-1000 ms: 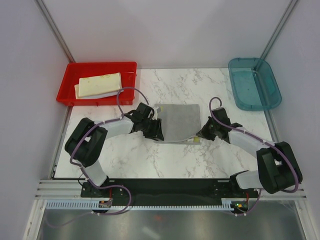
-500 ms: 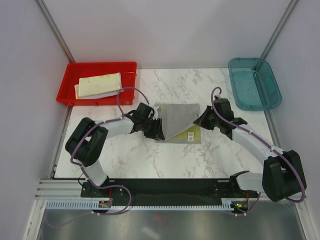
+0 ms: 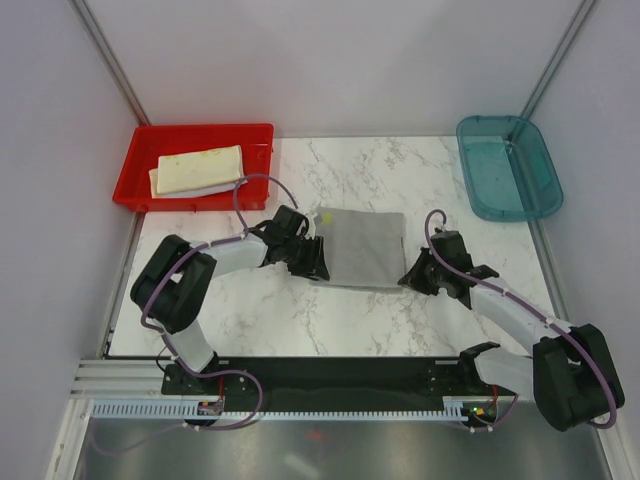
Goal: Fold and stack the towels
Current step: Fold the towel
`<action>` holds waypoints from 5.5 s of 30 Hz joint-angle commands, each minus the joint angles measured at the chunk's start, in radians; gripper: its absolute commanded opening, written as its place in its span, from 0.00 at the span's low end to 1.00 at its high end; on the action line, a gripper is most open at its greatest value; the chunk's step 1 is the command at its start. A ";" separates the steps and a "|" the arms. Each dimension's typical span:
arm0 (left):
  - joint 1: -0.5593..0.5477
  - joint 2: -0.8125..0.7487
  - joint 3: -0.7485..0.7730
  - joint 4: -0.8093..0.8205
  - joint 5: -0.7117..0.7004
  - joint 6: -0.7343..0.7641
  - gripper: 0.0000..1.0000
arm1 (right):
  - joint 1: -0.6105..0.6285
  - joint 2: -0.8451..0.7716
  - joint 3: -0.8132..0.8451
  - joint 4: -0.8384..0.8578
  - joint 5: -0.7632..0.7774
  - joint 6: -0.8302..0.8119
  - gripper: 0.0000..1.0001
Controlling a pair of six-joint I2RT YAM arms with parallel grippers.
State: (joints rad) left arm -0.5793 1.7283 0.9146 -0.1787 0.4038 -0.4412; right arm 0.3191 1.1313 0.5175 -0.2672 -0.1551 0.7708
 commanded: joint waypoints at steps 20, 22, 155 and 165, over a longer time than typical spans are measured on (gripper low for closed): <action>0.012 -0.002 0.366 -0.249 -0.089 0.099 0.51 | -0.003 0.102 0.209 0.025 0.077 -0.126 0.33; 0.030 0.066 0.467 -0.248 -0.088 0.133 0.51 | -0.023 0.198 0.275 0.064 0.029 -0.174 0.31; 0.277 0.234 0.674 -0.395 0.309 0.607 0.02 | -0.249 0.475 0.529 0.037 -0.529 -0.702 0.00; 0.271 0.177 0.592 -0.315 0.306 0.572 0.02 | -0.235 0.438 0.480 0.169 -0.504 -0.663 0.00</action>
State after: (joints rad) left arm -0.3088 1.9400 1.4876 -0.5640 0.6910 0.1619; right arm 0.0879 1.5539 0.9890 -0.1959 -0.6582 0.0944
